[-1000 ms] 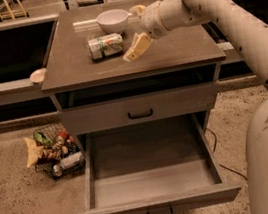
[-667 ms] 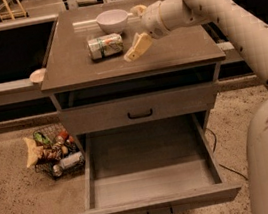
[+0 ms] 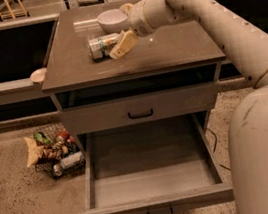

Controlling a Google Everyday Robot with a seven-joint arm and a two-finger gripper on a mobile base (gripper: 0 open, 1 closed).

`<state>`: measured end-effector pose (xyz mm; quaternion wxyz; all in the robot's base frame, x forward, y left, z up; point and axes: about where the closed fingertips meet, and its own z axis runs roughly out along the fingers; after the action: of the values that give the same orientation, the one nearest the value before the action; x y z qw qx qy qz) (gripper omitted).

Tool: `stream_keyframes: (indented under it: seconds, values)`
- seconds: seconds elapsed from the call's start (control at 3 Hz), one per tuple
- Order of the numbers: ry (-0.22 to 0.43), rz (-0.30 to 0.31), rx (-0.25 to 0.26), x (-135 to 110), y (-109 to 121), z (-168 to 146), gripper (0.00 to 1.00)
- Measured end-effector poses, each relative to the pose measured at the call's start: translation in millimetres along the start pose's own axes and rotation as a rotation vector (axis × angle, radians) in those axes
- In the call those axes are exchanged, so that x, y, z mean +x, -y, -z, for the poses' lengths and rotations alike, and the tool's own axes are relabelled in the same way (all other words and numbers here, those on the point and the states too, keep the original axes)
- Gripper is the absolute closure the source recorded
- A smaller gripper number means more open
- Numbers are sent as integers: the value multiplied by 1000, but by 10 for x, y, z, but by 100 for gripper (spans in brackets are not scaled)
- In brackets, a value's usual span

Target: Place 7up can into middle drawer

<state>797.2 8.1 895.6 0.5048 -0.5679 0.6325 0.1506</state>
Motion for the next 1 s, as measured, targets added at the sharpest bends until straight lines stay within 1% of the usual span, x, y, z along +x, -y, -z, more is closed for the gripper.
stream_keyframes:
  seconds: [0.33, 0.67, 1.0]
  values:
    - [-55, -36, -30, -48, -27, -263, 0]
    - [-124, -94, -68, 13, -101, -502, 0]
    - [-165, -125, -83, 57, -152, -586, 0]
